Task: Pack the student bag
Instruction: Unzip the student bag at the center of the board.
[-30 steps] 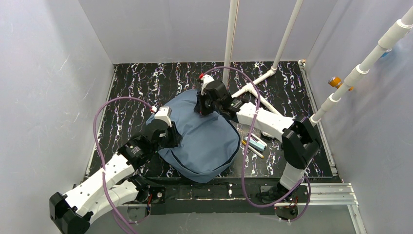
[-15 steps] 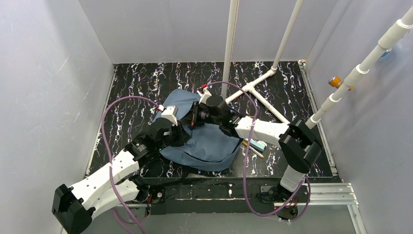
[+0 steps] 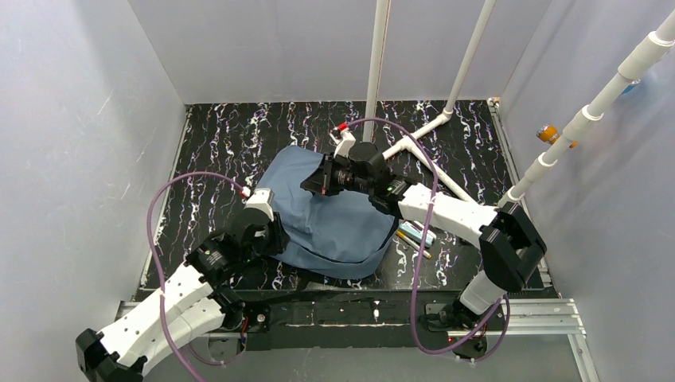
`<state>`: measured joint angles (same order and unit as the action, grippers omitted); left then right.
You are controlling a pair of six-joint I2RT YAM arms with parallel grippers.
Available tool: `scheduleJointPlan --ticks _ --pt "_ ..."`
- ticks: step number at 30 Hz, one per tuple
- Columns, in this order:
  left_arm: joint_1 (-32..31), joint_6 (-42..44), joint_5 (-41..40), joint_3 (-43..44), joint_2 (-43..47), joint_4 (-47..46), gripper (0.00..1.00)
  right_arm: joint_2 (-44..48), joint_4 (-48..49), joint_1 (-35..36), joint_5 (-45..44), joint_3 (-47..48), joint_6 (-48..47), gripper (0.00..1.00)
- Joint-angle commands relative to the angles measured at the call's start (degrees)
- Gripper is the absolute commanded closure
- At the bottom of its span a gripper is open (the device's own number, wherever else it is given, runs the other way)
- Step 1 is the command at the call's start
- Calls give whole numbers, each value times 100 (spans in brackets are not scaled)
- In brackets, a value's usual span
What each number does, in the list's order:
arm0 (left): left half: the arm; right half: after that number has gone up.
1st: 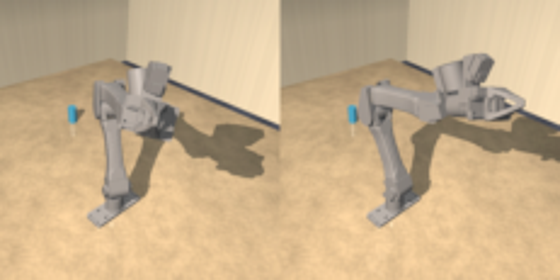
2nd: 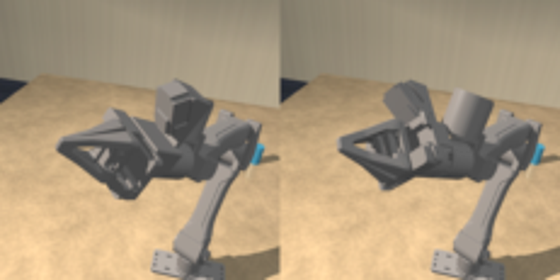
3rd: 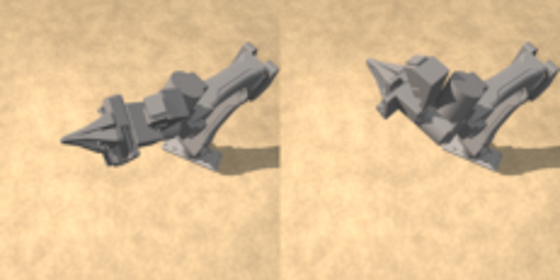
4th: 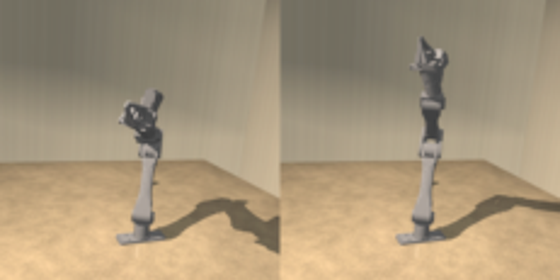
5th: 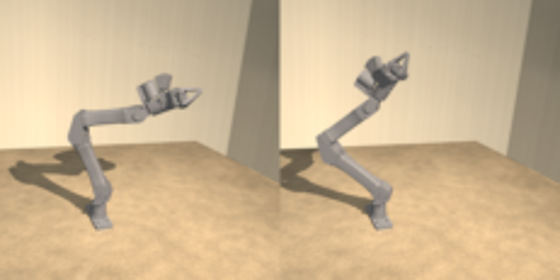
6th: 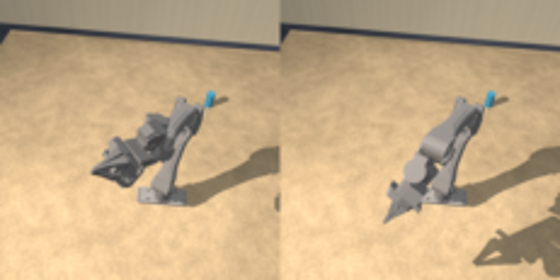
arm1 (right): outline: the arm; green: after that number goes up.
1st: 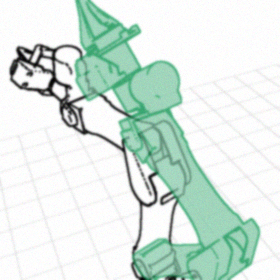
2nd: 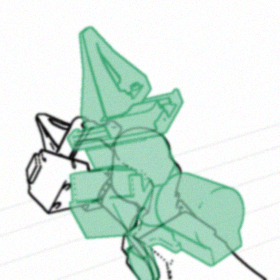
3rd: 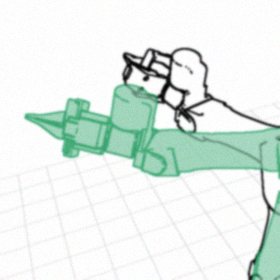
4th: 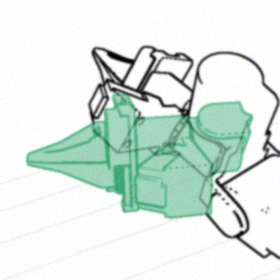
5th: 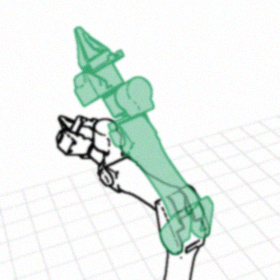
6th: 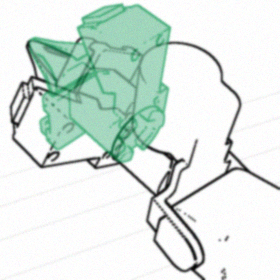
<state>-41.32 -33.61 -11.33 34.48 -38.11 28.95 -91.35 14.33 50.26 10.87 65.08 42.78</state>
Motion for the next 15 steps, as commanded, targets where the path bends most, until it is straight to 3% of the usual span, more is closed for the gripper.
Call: scheduleJointPlan --ticks 1,8,15 --pt "-7 78 -70 -379 -344 -564 77 105 58 80 305 277 -267 99" --pt "-7 281 -534 -590 -781 -1544 86 192 -39 1262 556 -128 -970 99" --pt "-5 338 -706 -673 -699 -1720 88 480 290 1327 550 -431 -912 99"
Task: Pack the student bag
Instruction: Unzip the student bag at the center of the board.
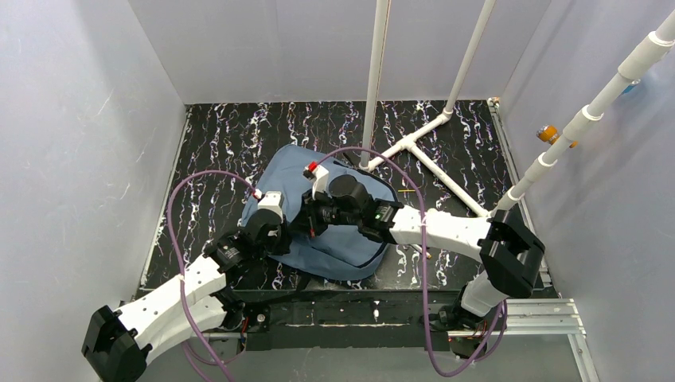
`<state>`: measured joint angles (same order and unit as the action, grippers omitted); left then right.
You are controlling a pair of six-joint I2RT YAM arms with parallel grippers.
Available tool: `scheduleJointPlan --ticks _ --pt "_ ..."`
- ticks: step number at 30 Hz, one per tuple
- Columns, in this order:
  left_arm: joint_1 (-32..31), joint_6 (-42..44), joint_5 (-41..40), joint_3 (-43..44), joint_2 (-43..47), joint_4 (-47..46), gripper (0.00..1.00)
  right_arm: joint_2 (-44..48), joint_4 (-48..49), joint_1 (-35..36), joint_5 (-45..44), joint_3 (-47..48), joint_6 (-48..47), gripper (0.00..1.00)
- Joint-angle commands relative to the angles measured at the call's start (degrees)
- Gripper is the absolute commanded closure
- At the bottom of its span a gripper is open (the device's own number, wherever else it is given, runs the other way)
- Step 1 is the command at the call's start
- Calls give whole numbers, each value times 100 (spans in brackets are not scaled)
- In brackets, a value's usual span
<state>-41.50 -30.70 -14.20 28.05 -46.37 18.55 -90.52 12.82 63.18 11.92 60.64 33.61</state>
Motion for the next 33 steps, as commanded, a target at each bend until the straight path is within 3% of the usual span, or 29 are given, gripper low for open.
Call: scheduleJointPlan --ticks 1,14,19,21,23,27,33 --pt "10 20 -413 -40 154 -674 88 339 498 31 565 36 59 99" --pt "11 4 -555 120 721 290 81 204 539 -86 1385 162 -39 99" --pt "12 111 -663 278 683 479 78 96 39 -86 1661 265 -411 98" --pt "12 144 -695 402 695 632 76 92 -356 -91 1495 437 -610 77" --pt "10 175 -711 517 731 764 74 8 -813 -114 1362 693 -850 63" --pt "12 237 -695 752 821 976 62 -188 -2095 -234 897 1415 -1387 56" --pt "10 367 -804 1059 988 1129 57 191 -2323 -735 94 1550 -1454 40"
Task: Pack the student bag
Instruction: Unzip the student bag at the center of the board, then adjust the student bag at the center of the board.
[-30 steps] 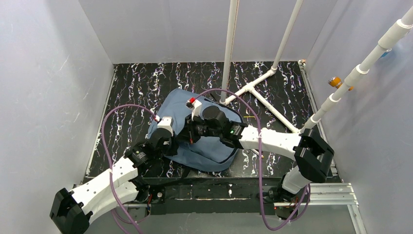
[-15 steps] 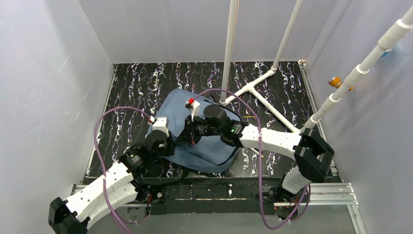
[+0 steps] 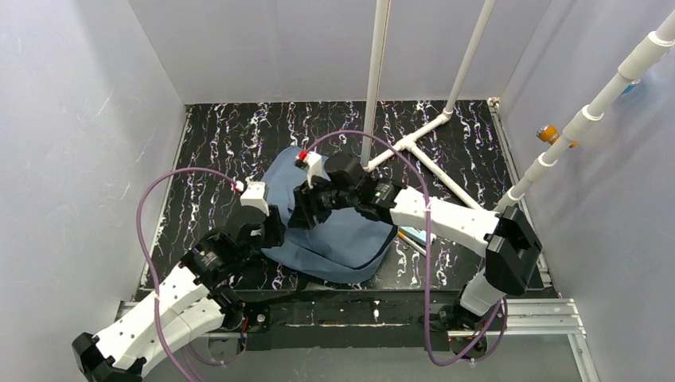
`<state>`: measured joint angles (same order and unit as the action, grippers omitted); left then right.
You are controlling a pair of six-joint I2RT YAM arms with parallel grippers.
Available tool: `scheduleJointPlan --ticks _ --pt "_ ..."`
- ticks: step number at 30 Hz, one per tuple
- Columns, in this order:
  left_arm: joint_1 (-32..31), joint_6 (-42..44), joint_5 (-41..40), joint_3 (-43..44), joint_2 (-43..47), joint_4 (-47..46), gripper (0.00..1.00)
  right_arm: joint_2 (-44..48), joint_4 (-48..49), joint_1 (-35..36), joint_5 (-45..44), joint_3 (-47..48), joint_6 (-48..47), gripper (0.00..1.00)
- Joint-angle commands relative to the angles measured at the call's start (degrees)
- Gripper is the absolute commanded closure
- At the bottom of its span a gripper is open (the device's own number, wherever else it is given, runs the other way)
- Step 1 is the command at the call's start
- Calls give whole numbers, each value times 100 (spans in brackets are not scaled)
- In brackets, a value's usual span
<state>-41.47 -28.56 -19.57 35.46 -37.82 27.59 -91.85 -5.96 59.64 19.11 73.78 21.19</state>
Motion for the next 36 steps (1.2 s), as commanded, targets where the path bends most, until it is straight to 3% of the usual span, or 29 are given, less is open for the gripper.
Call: scheduleJointPlan --ticks 1,7,13,17,20,24,26,29,33,36 --pt "8 183 -294 367 142 228 56 346 -484 -542 -809 260 -133 38" --pt "8 252 -308 675 67 203 52 317 -435 -1384 -1285 268 393 33" --pt "12 102 220 864 -208 112 49 -85 -1170 -1464 -2300 1028 327 31" --pt "12 -529 797 659 -444 -113 35 -98 -1250 -1478 -2524 956 429 25" --pt "8 -760 1048 440 -699 -421 34 -141 -1259 -1472 -2491 849 525 24" --pt "15 -829 592 388 -1006 -422 33 -202 -1410 -1464 -2933 637 725 24" --pt "40 -860 285 410 -1127 -333 27 -206 -1520 -1444 -3103 574 754 24" --pt "150 -710 87 475 -1334 -216 21 -161 -1517 -1359 -3219 422 659 29" --pt "508 -344 133 479 -1676 -235 18 -176 -1487 -1207 -3088 220 665 43" --pt "1047 -44 567 540 -1959 -270 18 -162 -1326 -1006 -2958 70 752 44"
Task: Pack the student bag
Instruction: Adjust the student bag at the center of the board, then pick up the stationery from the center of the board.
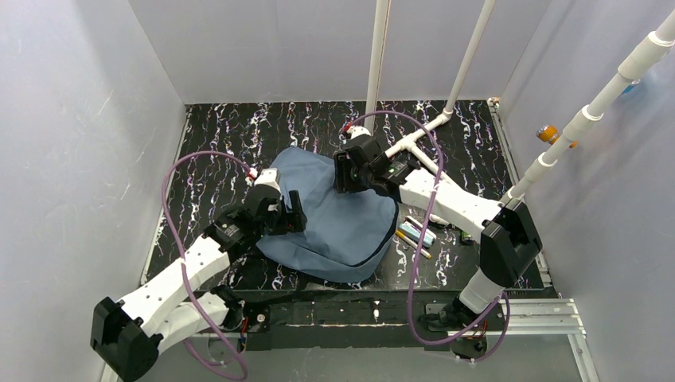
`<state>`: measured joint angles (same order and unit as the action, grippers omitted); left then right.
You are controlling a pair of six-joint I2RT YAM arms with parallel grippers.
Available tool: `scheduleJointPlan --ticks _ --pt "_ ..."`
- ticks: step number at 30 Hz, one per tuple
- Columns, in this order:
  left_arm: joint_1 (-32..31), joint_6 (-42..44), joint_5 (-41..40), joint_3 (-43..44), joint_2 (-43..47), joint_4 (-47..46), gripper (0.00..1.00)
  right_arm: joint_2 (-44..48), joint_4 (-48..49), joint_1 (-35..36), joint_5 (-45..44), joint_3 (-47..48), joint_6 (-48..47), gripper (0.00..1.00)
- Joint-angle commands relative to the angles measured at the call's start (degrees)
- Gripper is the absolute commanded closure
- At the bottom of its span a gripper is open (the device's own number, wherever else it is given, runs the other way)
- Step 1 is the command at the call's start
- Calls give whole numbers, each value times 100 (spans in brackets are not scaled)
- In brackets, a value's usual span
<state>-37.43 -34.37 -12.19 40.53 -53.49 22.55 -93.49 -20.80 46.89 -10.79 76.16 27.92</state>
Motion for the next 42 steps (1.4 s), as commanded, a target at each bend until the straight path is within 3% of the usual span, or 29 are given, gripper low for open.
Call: scheduleJointPlan --ticks 1,8,12,16,24,28,30,34,42 --pt "813 673 -11 85 -508 230 18 -5 217 350 94 -187 86 44" --pt "2027 1425 93 646 -938 532 17 -43 300 487 898 19 -140 39" --pt "2442 1762 53 910 -820 643 15 313 -118 463 484 132 -688 34" --pt "2469 1774 566 1024 -582 681 12 1077 -679 -99 -14 -313 -603 27" --pt "2469 1334 1523 1005 293 486 8 3173 -1753 -1197 -426 -2407 -43 10" --pt "2469 1459 1649 1232 334 596 3 3995 -1391 -1453 -313 -3576 306 3" --pt "2468 1492 1794 1286 305 610 2 4071 -1161 -1462 -182 -3917 544 2" --pt "2469 1521 2329 1408 271 610 2 3478 -1583 -1547 -667 -3772 1075 2" --pt "2469 1201 3221 1482 145 626 3 3509 -892 -1600 -472 -4433 1400 2"
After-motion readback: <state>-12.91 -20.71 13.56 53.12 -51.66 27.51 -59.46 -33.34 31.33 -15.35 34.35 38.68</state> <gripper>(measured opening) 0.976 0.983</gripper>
